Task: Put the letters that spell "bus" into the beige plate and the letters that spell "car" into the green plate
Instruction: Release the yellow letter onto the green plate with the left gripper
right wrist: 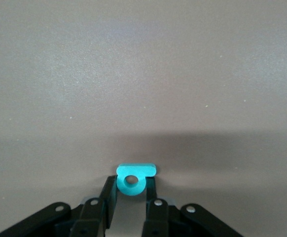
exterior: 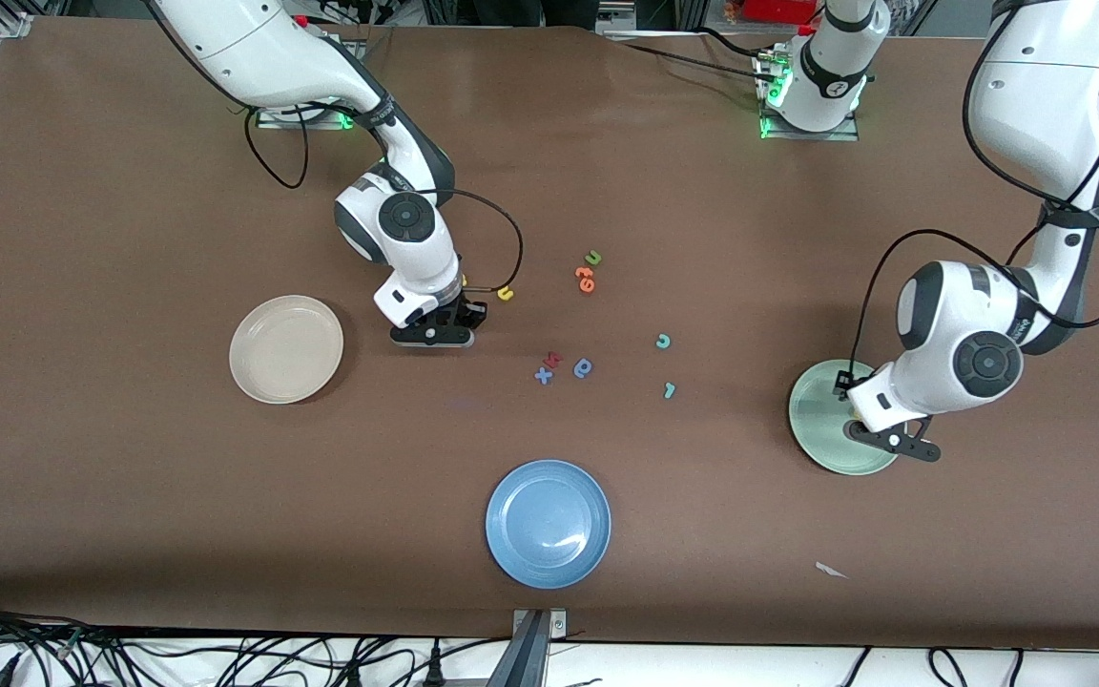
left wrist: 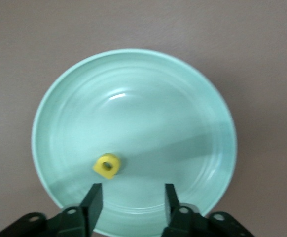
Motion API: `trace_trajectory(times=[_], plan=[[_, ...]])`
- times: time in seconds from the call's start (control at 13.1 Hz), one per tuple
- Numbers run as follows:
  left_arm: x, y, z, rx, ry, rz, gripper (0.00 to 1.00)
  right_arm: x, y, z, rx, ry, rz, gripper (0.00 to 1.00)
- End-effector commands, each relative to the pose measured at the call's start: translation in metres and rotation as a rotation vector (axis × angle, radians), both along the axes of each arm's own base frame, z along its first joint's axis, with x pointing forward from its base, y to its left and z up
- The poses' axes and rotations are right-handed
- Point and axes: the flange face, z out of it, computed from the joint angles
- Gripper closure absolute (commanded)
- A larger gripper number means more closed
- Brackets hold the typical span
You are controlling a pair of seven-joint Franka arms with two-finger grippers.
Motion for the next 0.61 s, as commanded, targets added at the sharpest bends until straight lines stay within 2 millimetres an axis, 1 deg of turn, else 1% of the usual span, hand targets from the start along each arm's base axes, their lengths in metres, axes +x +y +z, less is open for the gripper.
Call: trace_trajectory(times=[0.0,0.08,0.15,0.3,0.38,0.46,0.53], plan=[[0.008,-0.040,0.004,0.020,-0.032,0.077,0.00,0.004,0.002,-0.002,0.002,-0.016,0.009,0.81],[0.011,-0.064,0.004,0.002,-0.042,0.135,0.00,0.005,0.001,-0.001,0.002,-0.019,0.008,0.84],[0.011,-0.091,0.001,-0.019,-0.041,0.183,0.00,0.005,0.002,0.003,0.002,-0.024,0.011,0.84],[0.010,-0.147,-0.004,-0.029,-0.053,0.235,0.00,0.009,0.003,0.020,0.008,-0.047,0.015,0.85],[0.005,-0.169,-0.011,-0.025,-0.048,0.242,0.00,0.010,0.002,0.030,0.009,-0.058,0.013,0.85],[-0.001,-0.185,-0.017,-0.022,-0.039,0.242,0.00,0.010,0.001,0.038,0.001,-0.062,0.011,0.85],[-0.003,-0.197,-0.021,-0.023,-0.040,0.241,0.00,0.011,0.000,0.048,-0.011,-0.065,0.011,0.85]])
